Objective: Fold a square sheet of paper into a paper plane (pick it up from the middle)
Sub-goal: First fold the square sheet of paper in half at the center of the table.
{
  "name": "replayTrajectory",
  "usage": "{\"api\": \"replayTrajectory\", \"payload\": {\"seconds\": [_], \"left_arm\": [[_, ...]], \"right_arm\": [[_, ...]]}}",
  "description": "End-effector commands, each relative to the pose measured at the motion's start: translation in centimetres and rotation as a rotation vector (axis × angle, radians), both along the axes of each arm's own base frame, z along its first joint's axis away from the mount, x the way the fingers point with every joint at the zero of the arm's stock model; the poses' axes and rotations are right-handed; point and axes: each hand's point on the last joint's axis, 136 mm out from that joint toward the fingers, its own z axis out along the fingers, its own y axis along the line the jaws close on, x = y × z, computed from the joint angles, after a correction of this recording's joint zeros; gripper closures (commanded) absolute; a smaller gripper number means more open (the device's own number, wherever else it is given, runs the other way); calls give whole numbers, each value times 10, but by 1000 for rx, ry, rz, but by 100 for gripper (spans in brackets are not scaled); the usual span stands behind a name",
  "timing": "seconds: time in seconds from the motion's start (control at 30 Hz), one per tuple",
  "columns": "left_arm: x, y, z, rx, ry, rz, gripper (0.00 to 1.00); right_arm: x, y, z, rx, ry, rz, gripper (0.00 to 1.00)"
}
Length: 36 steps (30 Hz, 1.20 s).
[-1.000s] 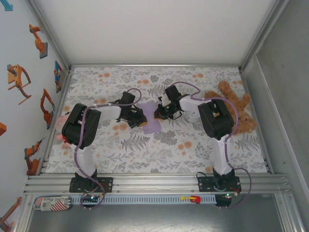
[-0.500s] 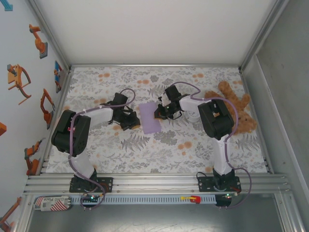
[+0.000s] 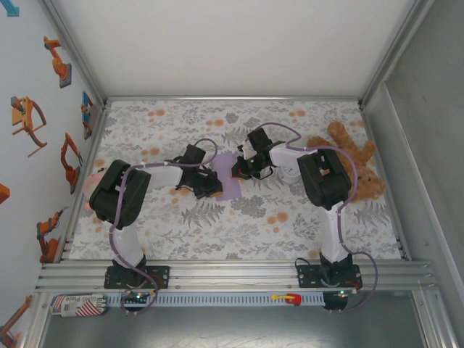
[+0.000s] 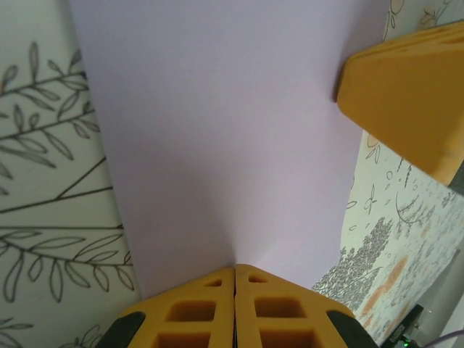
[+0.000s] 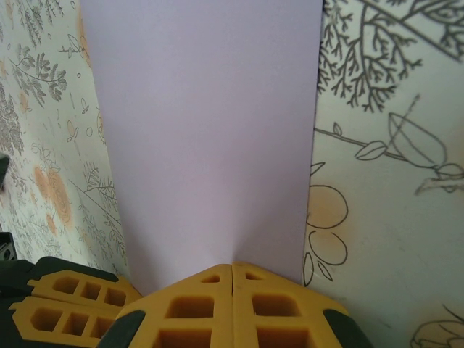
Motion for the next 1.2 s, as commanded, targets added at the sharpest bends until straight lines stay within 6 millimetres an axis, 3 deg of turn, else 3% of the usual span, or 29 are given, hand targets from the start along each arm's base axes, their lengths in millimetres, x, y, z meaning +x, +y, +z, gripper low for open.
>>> {"api": "replayTrajectory", "payload": {"seconds": [0.0,0.13,0.27,0.5,0.77,1.0,1.17], "left_arm": [[-32,28,-15,107,44,-27,91],[-45,46,-8,171,0,-64,91],[-47,50,5,177,-42,-87,91],[-15,27,46,72,-170,-35,90],[1,-6,24,34,-111,-32,90],[-22,13,-1,140,-31,-94,91],[-41,34,-1,222,-19,-167,91]], "right_arm": [[-50,-99,-105,-454,221,-87,100],[-48,-98,-102,-452,213,-91,100],[-45,-95,-99,-437,211,-98,100],[-27,-78,-81,-361,179,-129,100],[-30,-78,-89,-363,200,-134,100],[-30,-79,-89,-366,198,-134,100],[-25,-75,-82,-347,186,-135,100]]}}
